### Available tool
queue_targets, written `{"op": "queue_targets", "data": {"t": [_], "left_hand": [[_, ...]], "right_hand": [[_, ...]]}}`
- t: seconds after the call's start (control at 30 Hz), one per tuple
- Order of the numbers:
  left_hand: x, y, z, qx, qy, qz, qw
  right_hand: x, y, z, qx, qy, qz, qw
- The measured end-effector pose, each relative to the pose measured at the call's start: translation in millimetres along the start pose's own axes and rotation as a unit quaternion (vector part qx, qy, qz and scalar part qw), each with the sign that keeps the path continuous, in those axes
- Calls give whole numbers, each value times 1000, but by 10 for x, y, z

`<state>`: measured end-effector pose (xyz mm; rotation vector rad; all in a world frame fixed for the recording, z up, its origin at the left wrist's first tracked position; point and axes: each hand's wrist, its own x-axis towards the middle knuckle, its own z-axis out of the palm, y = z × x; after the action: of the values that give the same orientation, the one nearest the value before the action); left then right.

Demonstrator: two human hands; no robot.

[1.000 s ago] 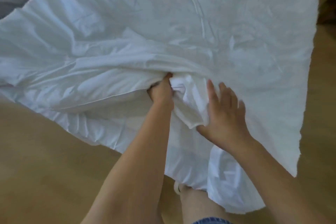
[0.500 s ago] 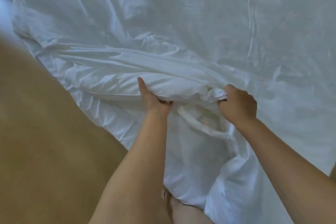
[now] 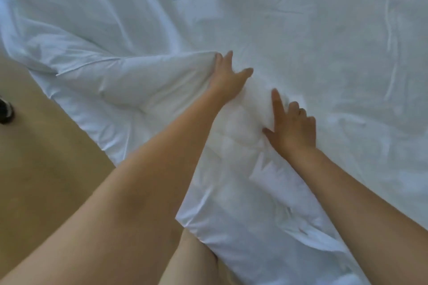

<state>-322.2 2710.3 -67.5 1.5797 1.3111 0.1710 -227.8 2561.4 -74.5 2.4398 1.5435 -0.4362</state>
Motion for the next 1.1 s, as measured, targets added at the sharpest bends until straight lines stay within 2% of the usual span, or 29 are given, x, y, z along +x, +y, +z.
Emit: {"op": "queue_targets", "data": {"t": [0.07,0.1,0.13,0.2,0.27,0.3,0.33,0.4,0.47,0.53,0.57,0.63,0.73,0.77,0.83,0.9,0.93,1.03,1.1], "left_hand": [[-36,-244,-4,96,-33,95,990],[-94,-385,-18,185,-43,171,967],[-143,-541,-42,282,-53,253,924],[-237,-897,-130,454,-75,368,808],[-252,-1214,-291,573,-79,405,708],[-221,-1303,-392,597,-68,419,680],[-160,-1355,-498,594,-46,441,671],[49,-1308,-688,582,-26,455,674],[293,-1089,-824,571,-35,453,684],[522,-787,-934,516,-74,467,715],[621,-600,-987,493,-86,478,722],[828,-189,-1071,465,-105,512,714],[1175,389,-1036,461,-145,572,663],[1288,550,-982,465,-149,593,640],[1489,807,-865,483,-144,606,616],[1684,951,-716,527,-105,587,605],[1755,975,-618,548,-75,567,611],[1660,820,-342,575,-10,497,651],[1452,506,-256,577,29,539,613]], "right_hand": [[304,186,52,12,25,13,1000],[446,315,65,28,42,31,998],[568,448,72,40,53,52,996],[728,641,104,50,44,86,994],[794,643,165,68,25,115,991],[788,575,196,79,23,128,988],[756,489,220,84,30,140,986],[661,313,219,71,75,141,985],[524,142,191,80,135,84,984],[407,-57,144,109,183,-2,977],[397,-166,105,117,186,-35,975],[496,-356,-17,128,153,-50,979],[816,-416,-247,127,116,-17,985],[924,-402,-311,123,128,-9,984],[1137,-346,-392,98,155,14,983],[1374,-228,-421,58,149,61,985],[1502,-122,-409,42,131,82,987],[1852,261,-357,72,38,135,987],[1999,374,-269,115,5,153,982]]}}
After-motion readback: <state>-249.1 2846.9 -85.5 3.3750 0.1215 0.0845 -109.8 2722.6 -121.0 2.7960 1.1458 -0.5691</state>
